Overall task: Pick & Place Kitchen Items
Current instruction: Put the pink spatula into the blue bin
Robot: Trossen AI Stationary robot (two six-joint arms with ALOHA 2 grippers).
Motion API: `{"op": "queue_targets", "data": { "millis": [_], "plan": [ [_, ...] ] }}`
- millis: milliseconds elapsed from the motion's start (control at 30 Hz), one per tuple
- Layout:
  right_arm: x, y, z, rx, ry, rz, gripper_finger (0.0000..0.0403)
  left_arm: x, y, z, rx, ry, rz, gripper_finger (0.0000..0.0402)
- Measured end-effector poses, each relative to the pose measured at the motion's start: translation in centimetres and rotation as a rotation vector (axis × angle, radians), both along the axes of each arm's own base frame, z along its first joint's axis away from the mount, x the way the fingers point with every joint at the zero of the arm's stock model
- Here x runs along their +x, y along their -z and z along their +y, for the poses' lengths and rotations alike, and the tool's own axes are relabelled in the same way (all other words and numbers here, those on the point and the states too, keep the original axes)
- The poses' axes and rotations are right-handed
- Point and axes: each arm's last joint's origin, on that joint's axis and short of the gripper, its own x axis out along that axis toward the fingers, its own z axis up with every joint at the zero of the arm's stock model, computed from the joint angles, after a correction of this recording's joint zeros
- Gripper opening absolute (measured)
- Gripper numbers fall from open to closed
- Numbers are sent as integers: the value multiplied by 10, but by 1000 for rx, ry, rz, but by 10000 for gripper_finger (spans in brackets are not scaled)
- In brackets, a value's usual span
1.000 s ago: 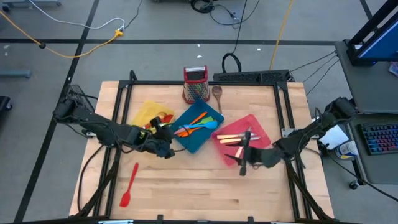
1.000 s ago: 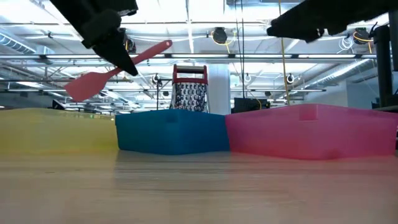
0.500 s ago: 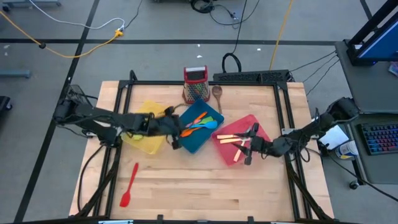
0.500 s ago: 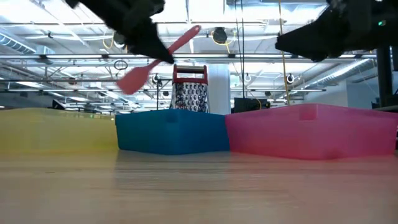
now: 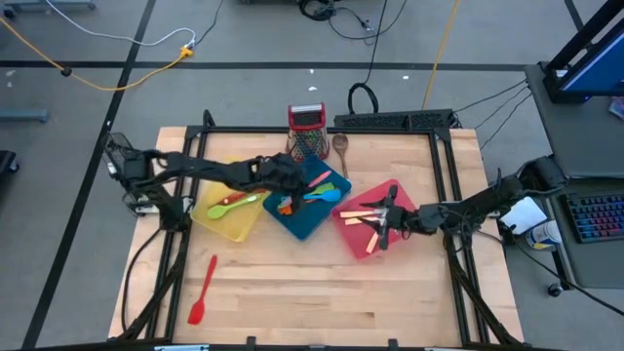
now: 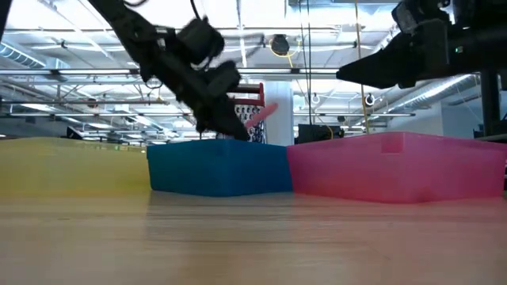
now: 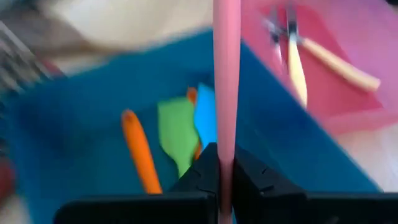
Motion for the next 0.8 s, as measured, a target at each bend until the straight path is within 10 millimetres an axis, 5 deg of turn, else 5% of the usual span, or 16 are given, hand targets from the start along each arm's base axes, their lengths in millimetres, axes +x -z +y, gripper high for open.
{"op": "queue_targets", "data": {
  "millis": [200,400,633,800],
  "plan": [
    [2,1,-7,8,-23,12,171,1,33,16,-189,-8,77,33],
    [2,2,-10,8,-9,14,171,1,49,22,-141,-41,135,59],
    [2,1,-9,60,-8,3,171,2,51,24,-60,-37,153,108],
    [2,2,-9,89,-6,-2,171,1,32,19,2,9,101,137]
  ]
}}
